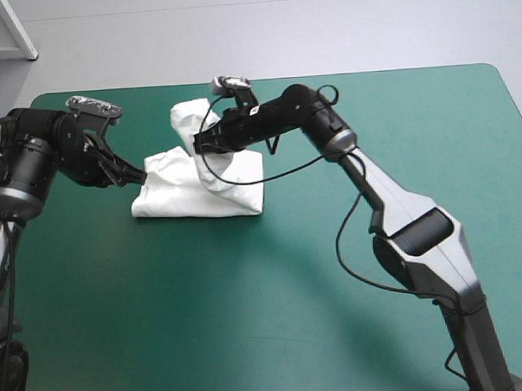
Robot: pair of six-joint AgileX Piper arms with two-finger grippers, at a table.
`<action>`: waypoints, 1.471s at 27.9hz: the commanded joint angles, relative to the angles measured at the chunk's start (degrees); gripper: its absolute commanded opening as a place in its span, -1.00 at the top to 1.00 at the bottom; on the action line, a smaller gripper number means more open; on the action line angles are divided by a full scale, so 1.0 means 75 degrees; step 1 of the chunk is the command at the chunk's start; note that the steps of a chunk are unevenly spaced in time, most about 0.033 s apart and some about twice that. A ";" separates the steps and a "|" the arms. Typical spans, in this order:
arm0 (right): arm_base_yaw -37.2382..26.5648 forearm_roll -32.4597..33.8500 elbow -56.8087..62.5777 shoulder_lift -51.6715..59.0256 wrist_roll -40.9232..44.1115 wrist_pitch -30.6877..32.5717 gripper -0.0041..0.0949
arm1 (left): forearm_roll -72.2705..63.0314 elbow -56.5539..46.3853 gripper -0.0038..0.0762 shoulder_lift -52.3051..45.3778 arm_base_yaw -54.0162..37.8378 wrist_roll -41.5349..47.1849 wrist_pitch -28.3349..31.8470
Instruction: Fold the cloth
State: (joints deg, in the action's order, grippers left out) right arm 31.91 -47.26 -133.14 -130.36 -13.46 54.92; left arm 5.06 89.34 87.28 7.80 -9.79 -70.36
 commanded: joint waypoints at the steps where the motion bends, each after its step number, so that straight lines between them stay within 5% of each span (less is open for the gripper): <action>1: 0.0375 -0.0588 -0.1044 -0.0298 -0.0037 -0.0209 0.95 | -0.0024 -0.0491 0.85 -0.0701 -0.0030 0.0051 0.0572; 8: 0.0705 -0.1148 -0.2225 -0.1077 -0.0268 0.0156 0.68 | 0.0052 -0.1281 0.85 -0.0762 -0.0030 0.0084 0.0718; 17: 0.0722 -0.1093 -0.2726 -0.1096 -0.0164 0.0985 -0.38 | 0.0510 -0.1321 0.85 -0.0965 -0.0030 0.0414 0.0830; 20: 0.0664 -0.0623 -0.3199 -0.1062 0.0311 0.0997 -0.35 | 0.0510 -0.1321 0.85 -0.1065 -0.0013 0.0414 0.0877; 26: 0.0252 0.1787 -0.4393 -0.0999 0.2173 0.1705 -0.32 | 0.0306 -0.1321 0.85 -0.1392 -0.0013 0.0401 0.1032; 33: -0.0394 0.2017 -0.3768 -0.0522 0.2629 0.1725 -0.21 | 0.0152 -0.1321 0.85 -0.1857 -0.0013 0.0401 0.1061; 41: -0.0346 0.2824 -0.1023 -0.0209 0.2241 0.1697 -0.21 | -0.0151 -0.1321 0.85 -0.2350 -0.0013 0.0387 0.1059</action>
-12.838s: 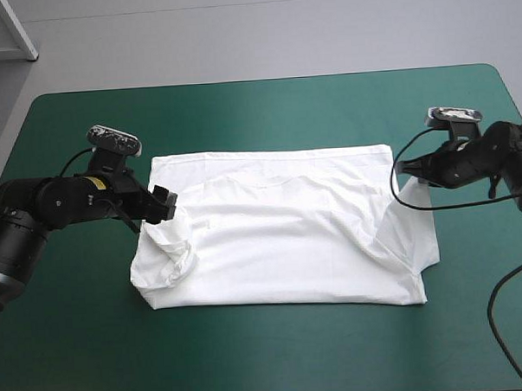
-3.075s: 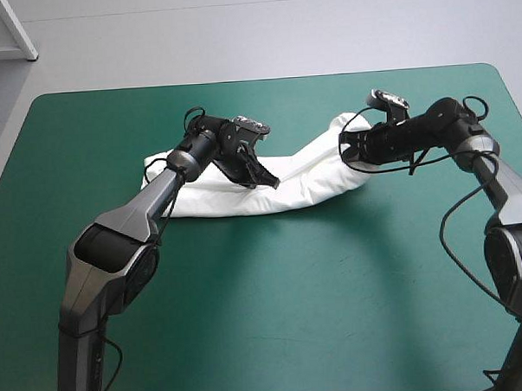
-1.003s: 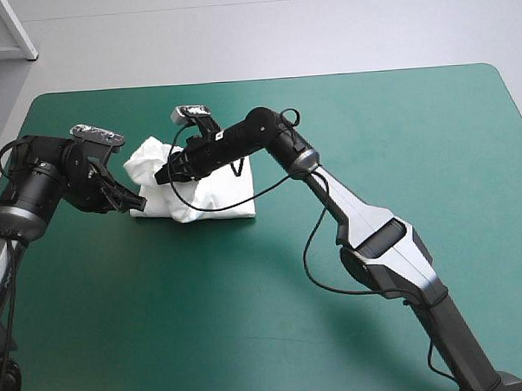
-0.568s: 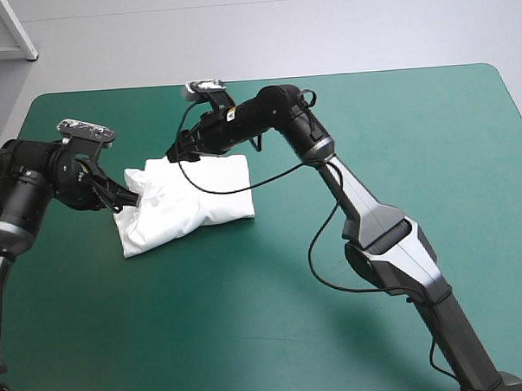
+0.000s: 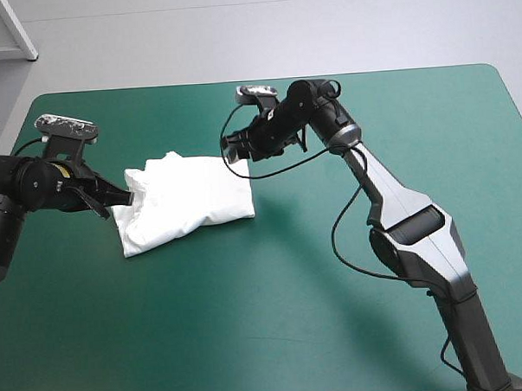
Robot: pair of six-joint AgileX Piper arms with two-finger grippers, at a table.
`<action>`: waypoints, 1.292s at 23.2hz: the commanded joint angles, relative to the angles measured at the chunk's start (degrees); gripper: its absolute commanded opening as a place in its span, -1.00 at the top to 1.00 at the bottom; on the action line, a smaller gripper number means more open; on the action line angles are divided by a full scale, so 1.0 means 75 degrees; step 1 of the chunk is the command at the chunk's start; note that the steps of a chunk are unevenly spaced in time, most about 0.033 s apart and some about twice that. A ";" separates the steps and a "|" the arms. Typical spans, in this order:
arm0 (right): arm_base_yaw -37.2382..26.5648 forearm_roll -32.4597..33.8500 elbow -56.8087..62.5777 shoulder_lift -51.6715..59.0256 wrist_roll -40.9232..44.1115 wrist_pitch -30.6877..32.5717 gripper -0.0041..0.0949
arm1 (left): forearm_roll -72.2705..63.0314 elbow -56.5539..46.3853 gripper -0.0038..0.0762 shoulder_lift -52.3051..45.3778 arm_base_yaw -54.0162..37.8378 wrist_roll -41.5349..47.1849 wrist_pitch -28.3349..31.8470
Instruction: Fold the cloth
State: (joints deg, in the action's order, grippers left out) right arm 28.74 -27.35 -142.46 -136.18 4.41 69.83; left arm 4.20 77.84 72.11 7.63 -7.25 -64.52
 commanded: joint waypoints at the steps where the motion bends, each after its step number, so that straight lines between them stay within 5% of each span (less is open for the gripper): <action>1: 0.0114 0.0432 0.0431 0.0567 -0.0142 -0.0291 -0.21 | -0.0037 0.0213 0.85 -0.0366 0.0010 0.0049 0.0279; 12: 0.0750 0.0347 0.0960 0.0241 -0.0154 -0.0329 -0.12 | 0.0017 0.0213 0.85 -0.0520 0.0010 0.0031 0.0130; 21: 0.0910 0.0454 0.0960 0.0150 -0.0588 -0.0474 0.94 | 0.0031 0.0213 0.85 -0.0520 0.0010 0.0031 0.0096; 26: 0.0910 0.0865 0.0944 0.0164 -0.0634 -0.0521 0.95 | 0.0046 0.0213 0.85 -0.0520 0.0010 0.0031 0.0231; 30: 0.0735 0.2103 0.0497 0.0195 -0.0288 -0.0436 0.95 | 0.0033 0.0213 0.85 -0.0520 0.0010 0.0031 0.0246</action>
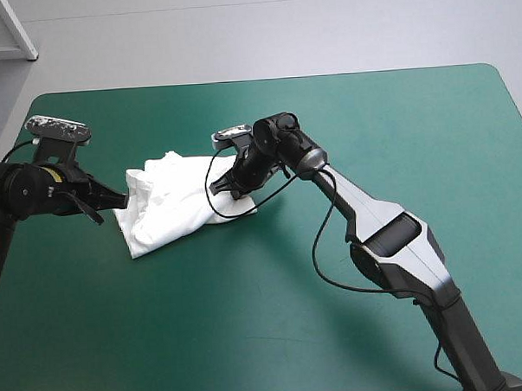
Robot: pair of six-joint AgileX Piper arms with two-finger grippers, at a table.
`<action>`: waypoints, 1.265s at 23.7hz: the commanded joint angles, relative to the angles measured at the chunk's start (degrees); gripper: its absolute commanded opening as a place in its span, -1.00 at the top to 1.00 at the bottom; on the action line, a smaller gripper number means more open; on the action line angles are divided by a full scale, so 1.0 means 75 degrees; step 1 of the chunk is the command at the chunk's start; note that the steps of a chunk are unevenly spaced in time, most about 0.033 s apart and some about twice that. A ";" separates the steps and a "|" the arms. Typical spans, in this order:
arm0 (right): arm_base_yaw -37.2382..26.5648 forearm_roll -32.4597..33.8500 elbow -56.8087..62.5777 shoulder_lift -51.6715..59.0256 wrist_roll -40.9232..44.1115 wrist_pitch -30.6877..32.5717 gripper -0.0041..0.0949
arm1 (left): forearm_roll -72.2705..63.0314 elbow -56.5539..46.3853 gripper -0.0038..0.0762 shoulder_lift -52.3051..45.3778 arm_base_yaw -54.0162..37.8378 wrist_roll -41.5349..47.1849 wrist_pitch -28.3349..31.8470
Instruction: Fold the cloth
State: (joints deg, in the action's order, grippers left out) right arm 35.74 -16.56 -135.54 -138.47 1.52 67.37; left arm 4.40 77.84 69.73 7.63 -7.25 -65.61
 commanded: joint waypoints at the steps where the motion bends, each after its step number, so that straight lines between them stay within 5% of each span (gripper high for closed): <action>1: -0.0311 0.0775 -0.0533 0.0500 0.0148 -0.0060 0.95 | 0.0006 0.0213 0.85 -0.0202 0.0010 0.0031 0.0392; 15: -0.4795 0.1116 -0.0116 0.1357 0.0140 0.0047 0.95 | -0.0075 0.0213 0.85 -0.0202 0.0010 -0.0140 0.0583; 24: -0.6099 0.2026 0.2095 0.2012 -0.0326 0.0047 0.92 | -0.0327 0.0213 0.85 -0.0202 0.0010 -0.0140 0.0710; 30: -0.6185 0.2207 0.2240 0.2318 -0.0202 0.0047 -0.25 | -0.0343 0.0213 0.85 -0.0202 0.0010 -0.0214 0.0767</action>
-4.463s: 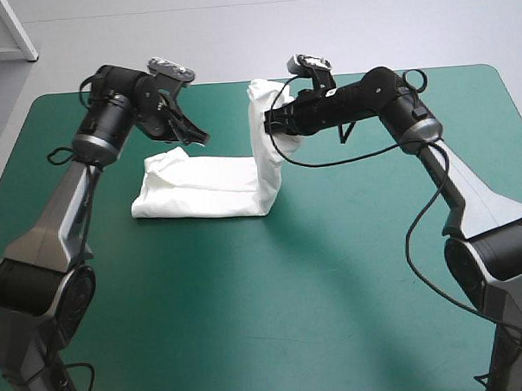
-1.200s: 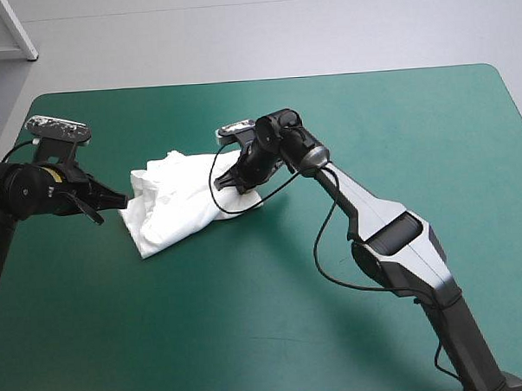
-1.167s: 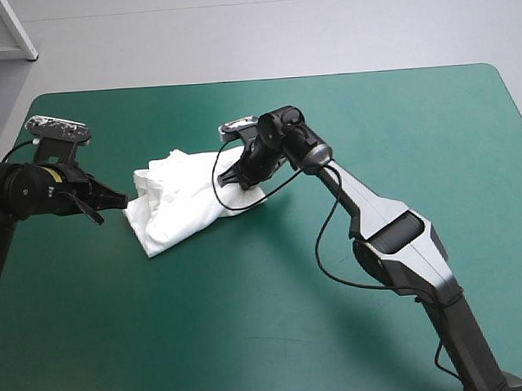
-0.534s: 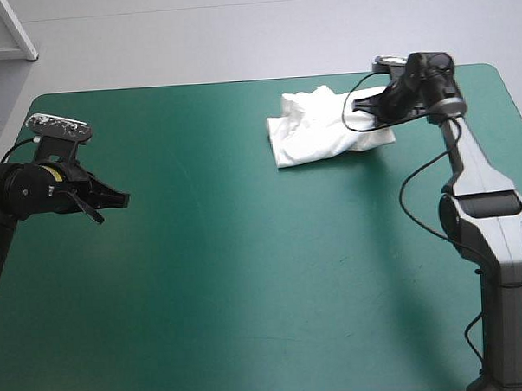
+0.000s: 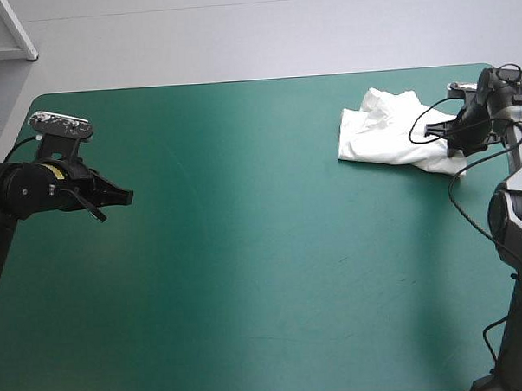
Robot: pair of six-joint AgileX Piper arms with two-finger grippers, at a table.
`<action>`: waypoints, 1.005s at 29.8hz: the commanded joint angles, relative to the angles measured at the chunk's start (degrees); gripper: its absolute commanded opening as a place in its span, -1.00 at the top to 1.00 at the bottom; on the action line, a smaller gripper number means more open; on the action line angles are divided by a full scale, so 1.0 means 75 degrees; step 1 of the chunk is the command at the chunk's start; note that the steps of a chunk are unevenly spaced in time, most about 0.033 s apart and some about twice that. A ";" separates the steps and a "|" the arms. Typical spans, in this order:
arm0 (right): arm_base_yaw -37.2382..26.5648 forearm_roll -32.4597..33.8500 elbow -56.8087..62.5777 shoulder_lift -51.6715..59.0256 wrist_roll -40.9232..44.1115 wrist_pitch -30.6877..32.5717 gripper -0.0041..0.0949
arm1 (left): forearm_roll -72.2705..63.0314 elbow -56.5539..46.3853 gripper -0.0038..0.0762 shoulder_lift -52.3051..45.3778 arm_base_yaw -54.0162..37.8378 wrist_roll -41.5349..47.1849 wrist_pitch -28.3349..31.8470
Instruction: Fold the cloth
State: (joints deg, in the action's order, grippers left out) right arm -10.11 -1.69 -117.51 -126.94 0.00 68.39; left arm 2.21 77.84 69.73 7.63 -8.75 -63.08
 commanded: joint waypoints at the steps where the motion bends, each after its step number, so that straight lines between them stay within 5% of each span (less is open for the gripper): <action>1: -0.0071 0.0311 -0.0165 0.0900 0.0151 -0.0089 -0.43 | -0.0050 0.0213 0.85 -0.0202 0.0010 -0.0015 0.0429; 3: -0.0071 0.0383 -0.0165 0.1165 0.0173 -0.0089 -0.57 | -0.0050 0.0213 0.85 -0.0202 0.0010 -0.0001 0.0429; 6: -0.0071 0.0383 -0.0165 0.1721 0.0173 -0.0089 -0.42 | -0.0050 0.0213 0.85 -0.0202 0.0010 -0.0001 0.0489; 16: 0.0037 -0.0941 -0.0149 0.4450 0.0280 -0.0089 0.94 | -0.0534 0.0213 0.85 -0.0595 0.0010 0.0037 0.1639; 24: 0.1429 -0.0970 0.0266 0.6623 -0.0374 -0.0206 0.95 | -0.1191 0.0213 0.85 -0.1720 0.0010 -0.0692 0.2379; 30: 0.2484 -0.0575 0.3022 0.8662 -0.0374 -0.1983 0.95 | -0.1191 -0.0040 0.85 -0.2779 0.0010 -0.0774 0.2429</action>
State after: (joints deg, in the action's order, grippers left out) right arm 6.21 -7.35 -103.24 -69.72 -2.19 63.75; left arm -5.68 77.47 53.05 7.63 -14.30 -49.21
